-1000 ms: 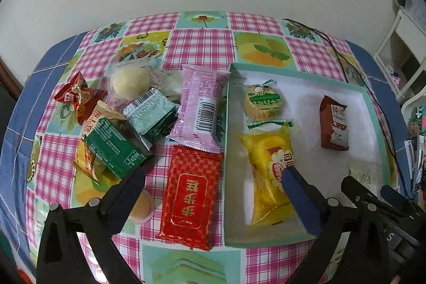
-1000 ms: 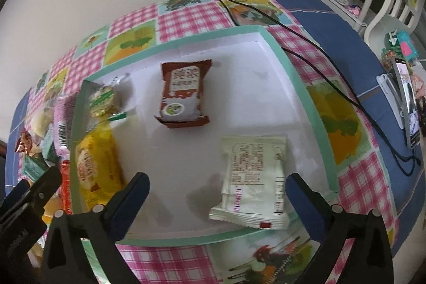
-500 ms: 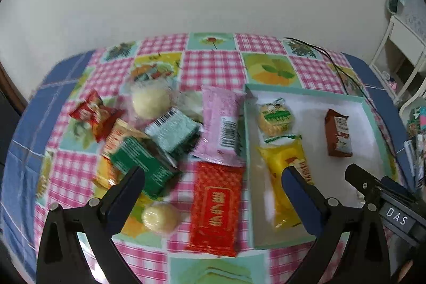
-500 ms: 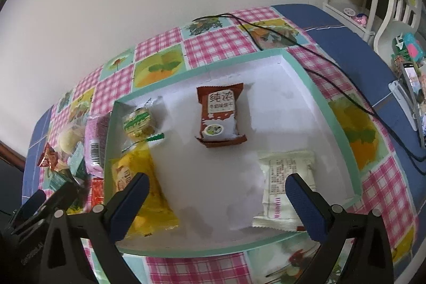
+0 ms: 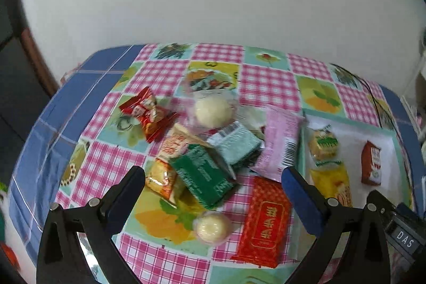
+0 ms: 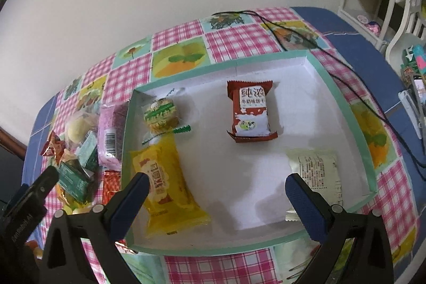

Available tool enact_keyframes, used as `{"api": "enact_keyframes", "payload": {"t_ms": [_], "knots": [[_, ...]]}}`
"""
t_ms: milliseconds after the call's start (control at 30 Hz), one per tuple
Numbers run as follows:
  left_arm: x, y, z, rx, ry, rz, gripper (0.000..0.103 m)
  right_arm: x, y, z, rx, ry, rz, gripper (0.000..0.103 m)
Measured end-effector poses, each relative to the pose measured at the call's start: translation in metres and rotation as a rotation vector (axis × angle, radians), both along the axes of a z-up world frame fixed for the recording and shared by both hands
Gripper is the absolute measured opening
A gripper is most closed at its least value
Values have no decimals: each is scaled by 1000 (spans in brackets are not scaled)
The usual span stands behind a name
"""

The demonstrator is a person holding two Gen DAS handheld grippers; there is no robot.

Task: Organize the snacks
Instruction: 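Move both grippers back toward the remaining snacks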

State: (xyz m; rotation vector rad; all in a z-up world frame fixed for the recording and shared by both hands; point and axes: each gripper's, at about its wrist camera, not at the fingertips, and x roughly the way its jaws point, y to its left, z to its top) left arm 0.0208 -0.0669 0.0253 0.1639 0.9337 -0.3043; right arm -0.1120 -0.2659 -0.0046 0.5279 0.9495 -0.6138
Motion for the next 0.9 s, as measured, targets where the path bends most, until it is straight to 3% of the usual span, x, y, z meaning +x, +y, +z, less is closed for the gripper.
{"api": "enact_keyframes", "payload": {"t_ms": [133,467,700,900], "knots": [[11,21,-2,-15,21,78,102,5,7,3,-40,14,-14,103],[37,72,-14,17,150,241,102,35,49,3,62,-51,112,103],[40,85,-22,18,203,257,102,63,104,-2,76,-36,271,96],[40,83,-29,1,257,227,101,76,131,-16,101,6,348,81]]}}
